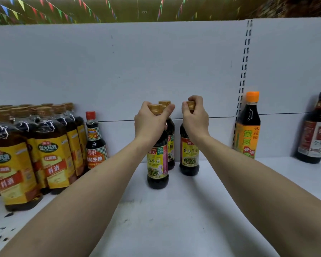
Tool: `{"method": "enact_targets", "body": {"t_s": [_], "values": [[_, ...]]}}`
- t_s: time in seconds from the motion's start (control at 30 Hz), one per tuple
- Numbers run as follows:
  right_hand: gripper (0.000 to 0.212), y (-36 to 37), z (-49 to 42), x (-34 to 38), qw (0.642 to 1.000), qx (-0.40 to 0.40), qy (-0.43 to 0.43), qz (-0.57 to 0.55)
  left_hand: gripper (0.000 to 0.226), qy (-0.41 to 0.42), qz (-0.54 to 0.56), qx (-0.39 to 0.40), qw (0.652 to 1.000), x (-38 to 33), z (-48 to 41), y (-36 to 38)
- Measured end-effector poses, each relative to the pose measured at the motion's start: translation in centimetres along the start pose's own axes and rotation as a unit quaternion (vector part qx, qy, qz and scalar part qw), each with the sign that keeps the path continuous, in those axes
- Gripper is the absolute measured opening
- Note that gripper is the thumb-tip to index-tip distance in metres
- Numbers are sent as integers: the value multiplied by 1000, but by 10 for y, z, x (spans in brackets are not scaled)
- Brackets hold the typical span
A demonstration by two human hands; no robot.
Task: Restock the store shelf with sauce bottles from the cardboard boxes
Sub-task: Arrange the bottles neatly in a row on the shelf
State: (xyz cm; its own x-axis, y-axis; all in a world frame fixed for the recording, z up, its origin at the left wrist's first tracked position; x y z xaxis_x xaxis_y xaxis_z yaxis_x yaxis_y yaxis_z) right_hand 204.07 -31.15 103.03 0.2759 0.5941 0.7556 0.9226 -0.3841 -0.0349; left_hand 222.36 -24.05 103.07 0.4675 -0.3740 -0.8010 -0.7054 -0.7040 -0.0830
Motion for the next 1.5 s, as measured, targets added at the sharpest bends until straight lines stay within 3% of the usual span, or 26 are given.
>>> {"method": "enact_targets", "body": {"t_s": [0.33, 0.7, 0.9, 1.07, 1.13, 1.27, 1.37, 1.43, 1.5], "values": [[28, 23, -11, -7, 998, -47, -36, 33, 49, -2, 15, 2, 1000, 3, -4, 0], [37, 32, -12, -6, 997, -31, -62, 46, 46, -8, 16, -9, 1000, -1, 5, -2], [67, 12, -13, -3, 997, -3, -42, 63, 43, -17, 13, 1, 1000, -5, 10, 1], [48, -41, -14, -12, 996, -7, -56, 67, 45, 22, -38, 24, 999, -28, 27, 31], [44, -54, -13, -22, 996, 38, -47, 69, 44, 29, -36, 12, 999, -37, 36, 41], [58, -71, 2, -32, 982, 191, -1, 0, 53, -23, 14, 2, 1000, -41, 45, 62], [69, -76, 23, -40, 956, 289, 38, -8, 80, -29, 3, 17, 999, -47, 52, 83], [79, -74, 40, -53, 933, 351, 70, 36, 100, -43, 2, 26, 999, -48, 56, 92], [92, -69, 60, -67, 907, 400, 76, 110, 102, -60, 11, 50, 997, -49, 61, 98]]}}
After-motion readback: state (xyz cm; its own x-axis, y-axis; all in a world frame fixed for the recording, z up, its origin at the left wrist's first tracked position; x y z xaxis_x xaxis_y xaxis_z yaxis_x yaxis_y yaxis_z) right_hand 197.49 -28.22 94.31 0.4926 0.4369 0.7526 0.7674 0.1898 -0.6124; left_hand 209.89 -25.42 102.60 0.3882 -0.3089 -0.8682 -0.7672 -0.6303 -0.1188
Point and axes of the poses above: each hand's wrist, its own z-axis away from the middle knuckle, its own y-axis out of the palm, x = y × z, the point moved 10 cm from there along -z, towards the middle knuckle, and after that the axes turned 8 degrees about -x, right-handed, at the moved point
